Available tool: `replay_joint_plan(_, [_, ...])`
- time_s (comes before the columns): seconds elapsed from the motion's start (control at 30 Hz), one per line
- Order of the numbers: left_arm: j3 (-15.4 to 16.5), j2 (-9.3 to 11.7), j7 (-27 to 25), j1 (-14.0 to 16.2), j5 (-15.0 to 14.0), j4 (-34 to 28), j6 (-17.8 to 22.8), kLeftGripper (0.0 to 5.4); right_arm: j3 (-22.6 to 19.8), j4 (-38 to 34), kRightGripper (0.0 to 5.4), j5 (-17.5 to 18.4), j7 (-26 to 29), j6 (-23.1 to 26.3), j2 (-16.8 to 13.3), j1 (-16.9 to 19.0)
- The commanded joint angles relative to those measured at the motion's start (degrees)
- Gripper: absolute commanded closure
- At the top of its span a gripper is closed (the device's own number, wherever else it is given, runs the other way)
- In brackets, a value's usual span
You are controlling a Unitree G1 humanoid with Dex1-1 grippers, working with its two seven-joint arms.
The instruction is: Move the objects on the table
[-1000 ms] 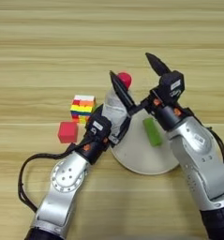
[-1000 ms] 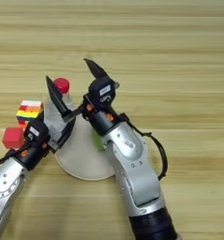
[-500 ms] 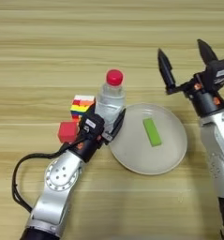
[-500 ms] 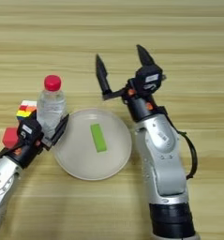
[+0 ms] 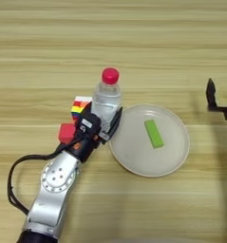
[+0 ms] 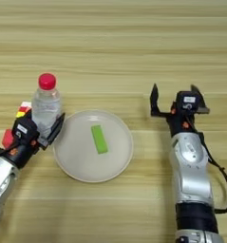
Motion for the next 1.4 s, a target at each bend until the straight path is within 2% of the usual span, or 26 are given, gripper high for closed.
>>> replay_joint_plan(0.03, [0.52,-0.12,0.20,-0.80,-1.01,-1.64,0.02,2.27,0.30,4.71,0.00,-0.26,0.44,-2.44,-0.30,-2.46])
replay_joint_plan(0.43, [1.18,-0.19,0.57,-0.62,-1.37,-2.49,0.13,2.27,0.84,5.57,0.00,0.67,1.10,-3.42,-0.06,-2.76])
replay_joint_plan(0.67, [5.98,0.92,1.68,-0.57,-4.29,-5.21,1.44,2.27,1.04,5.96,0.00,0.44,1.26,-3.51,0.17,-2.93])
replay_joint_plan(0.9, [12.99,2.22,3.75,-0.85,-7.09,-6.01,1.56,2.27,1.26,5.97,0.00,0.44,1.21,-3.62,0.33,-2.90])
replay_joint_plan(1.0, [15.97,2.95,4.12,-1.33,-8.56,-4.59,1.63,2.27,1.29,5.99,0.00,0.44,1.14,-3.62,0.38,-2.88])
replay_joint_plan(1.17, [19.76,4.37,4.73,-2.26,-9.19,-0.49,0.68,2.27,1.30,6.08,0.00,0.44,1.10,-3.69,0.44,-2.90])
replay_joint_plan(1.4, [22.11,4.59,4.38,-4.37,-9.89,6.13,-1.13,2.27,1.39,6.10,0.00,0.37,0.98,-3.72,0.63,-2.86])
